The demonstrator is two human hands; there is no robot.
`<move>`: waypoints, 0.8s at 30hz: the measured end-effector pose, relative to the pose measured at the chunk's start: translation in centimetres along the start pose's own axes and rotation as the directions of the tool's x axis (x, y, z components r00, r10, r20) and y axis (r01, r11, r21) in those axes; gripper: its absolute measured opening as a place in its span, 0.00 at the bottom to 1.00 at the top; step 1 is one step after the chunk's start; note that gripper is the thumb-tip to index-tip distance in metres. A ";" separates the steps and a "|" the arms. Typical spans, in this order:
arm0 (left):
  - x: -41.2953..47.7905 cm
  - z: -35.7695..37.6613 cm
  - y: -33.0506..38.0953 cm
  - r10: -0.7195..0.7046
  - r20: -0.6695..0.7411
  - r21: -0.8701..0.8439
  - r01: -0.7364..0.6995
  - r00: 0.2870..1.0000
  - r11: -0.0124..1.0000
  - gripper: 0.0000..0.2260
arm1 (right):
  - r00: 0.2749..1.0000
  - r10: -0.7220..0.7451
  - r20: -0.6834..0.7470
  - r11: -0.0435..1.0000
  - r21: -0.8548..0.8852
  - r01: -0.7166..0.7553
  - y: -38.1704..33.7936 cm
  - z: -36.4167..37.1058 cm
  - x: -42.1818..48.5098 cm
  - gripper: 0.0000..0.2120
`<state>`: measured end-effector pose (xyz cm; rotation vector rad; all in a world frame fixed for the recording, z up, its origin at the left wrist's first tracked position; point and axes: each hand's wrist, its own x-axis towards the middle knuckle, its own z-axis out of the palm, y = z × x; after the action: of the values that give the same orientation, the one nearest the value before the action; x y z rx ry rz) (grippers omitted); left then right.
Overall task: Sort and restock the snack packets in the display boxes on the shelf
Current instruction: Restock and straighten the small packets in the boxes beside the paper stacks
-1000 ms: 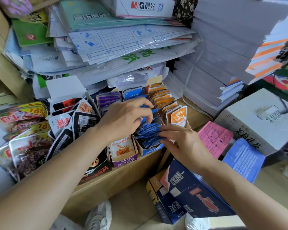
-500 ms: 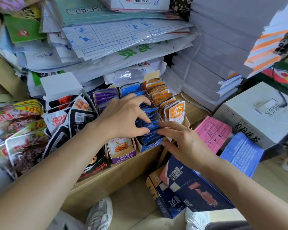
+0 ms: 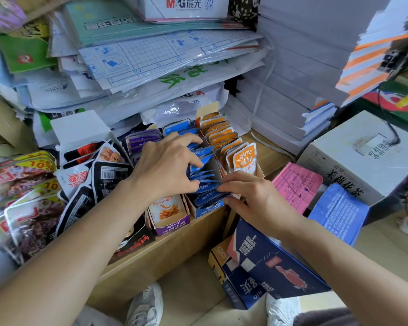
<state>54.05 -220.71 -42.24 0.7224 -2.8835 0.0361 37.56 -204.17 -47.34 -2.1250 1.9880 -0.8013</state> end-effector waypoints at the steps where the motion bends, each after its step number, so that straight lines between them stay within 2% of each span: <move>1: 0.0 0.0 0.0 0.007 0.013 0.015 -0.007 1.000 1.000 0.12 | 1.000 0.000 0.001 1.000 -0.001 0.000 0.0 0.0 0.0 0.11; 4: 0.2 0.1 0.1 0.026 0.030 0.051 -0.027 0.999 0.998 0.05 | 1.000 -0.012 0.004 1.000 0.010 0.012 0.0 0.2 -0.1 0.11; 8: 0.3 0.7 0.2 0.072 0.021 0.067 -0.074 0.997 0.995 0.08 | 0.999 0.016 -0.030 0.998 0.065 -0.014 0.1 0.4 -0.2 0.09; 11: 0.2 1.4 -0.2 0.105 -0.048 -0.018 -0.106 0.993 0.994 0.09 | 0.998 0.024 -0.052 0.996 0.091 -0.019 0.2 0.6 0.1 0.14; 14: 0.0 1.1 -0.8 0.051 -0.141 -0.143 -0.072 0.989 0.987 0.08 | 0.998 -0.044 -0.036 0.996 0.070 0.046 0.0 0.9 0.7 0.19; 17: -0.3 1.0 -1.5 -0.004 -0.186 -0.228 -0.039 0.983 0.973 0.06 | 0.994 -0.081 -0.067 0.997 -0.003 0.081 -0.3 1.4 1.2 0.14; 20: -0.4 1.4 -1.7 -0.016 -0.207 -0.238 -0.035 0.978 0.971 0.06 | 0.991 -0.111 -0.078 0.993 -0.054 0.107 -0.2 1.8 1.7 0.10; 24: -0.3 1.4 -1.5 -0.052 -0.224 -0.242 -0.004 0.973 0.970 0.05 | 0.996 -0.022 -0.088 0.999 0.046 0.026 0.1 1.0 3.0 0.07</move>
<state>54.84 -222.02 -43.68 0.6597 -2.5993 -0.2164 37.92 -207.28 -47.37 -2.1265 1.9676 -0.9516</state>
